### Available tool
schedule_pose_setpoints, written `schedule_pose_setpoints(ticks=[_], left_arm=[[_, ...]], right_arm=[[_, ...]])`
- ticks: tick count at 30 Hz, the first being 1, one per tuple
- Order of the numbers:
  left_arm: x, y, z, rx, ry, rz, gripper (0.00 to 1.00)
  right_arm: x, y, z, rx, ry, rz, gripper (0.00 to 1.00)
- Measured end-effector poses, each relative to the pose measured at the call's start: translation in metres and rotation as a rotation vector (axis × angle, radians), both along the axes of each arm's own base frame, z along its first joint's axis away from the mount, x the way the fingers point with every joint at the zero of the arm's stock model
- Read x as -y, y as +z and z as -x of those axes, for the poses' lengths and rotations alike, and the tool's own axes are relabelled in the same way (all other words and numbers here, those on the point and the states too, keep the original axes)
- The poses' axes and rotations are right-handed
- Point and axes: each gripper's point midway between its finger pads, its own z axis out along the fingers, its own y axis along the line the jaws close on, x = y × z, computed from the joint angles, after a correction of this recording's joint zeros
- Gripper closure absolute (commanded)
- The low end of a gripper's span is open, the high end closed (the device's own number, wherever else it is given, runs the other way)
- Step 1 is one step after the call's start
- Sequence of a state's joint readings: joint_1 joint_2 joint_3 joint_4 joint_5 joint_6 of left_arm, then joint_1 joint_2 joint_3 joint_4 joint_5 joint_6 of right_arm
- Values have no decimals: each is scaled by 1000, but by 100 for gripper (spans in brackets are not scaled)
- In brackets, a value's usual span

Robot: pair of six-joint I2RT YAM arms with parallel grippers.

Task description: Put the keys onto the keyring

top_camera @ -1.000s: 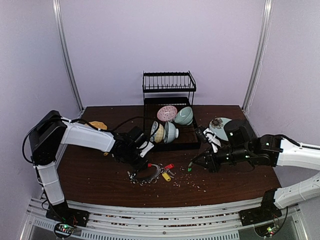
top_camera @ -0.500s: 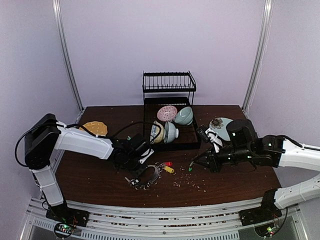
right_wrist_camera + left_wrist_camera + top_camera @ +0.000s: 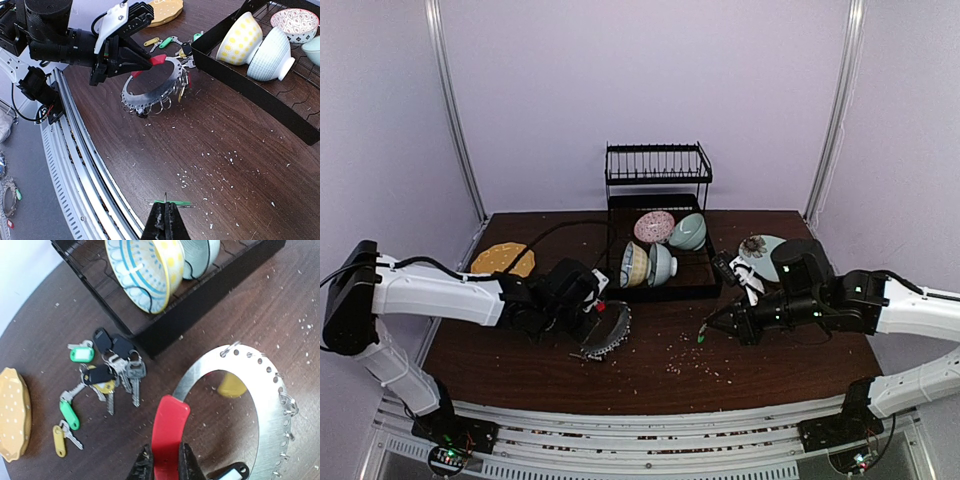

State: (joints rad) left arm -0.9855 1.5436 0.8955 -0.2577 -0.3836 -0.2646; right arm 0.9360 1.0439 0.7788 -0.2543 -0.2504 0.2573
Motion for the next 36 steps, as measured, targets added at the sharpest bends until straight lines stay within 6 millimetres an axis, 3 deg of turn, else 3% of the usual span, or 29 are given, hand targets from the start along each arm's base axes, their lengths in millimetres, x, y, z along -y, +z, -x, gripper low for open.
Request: schedule_pose_setpoints(ticks=[7,14,22,36], left_arm=[[0,23,-21,147,-3,-53,100],[23,45,-70,263,3,-105,100],[33,29,-119,287,9,-160,100],[45,15,-136,231,-28,-124,100]], right_arm=[[0,-1,0,-1,-1,3,100],[0,-1,0,0,-3,4,100],[1,-2,0,-3,-3,8,100],[1,-2,0,-3,-3,8,100]])
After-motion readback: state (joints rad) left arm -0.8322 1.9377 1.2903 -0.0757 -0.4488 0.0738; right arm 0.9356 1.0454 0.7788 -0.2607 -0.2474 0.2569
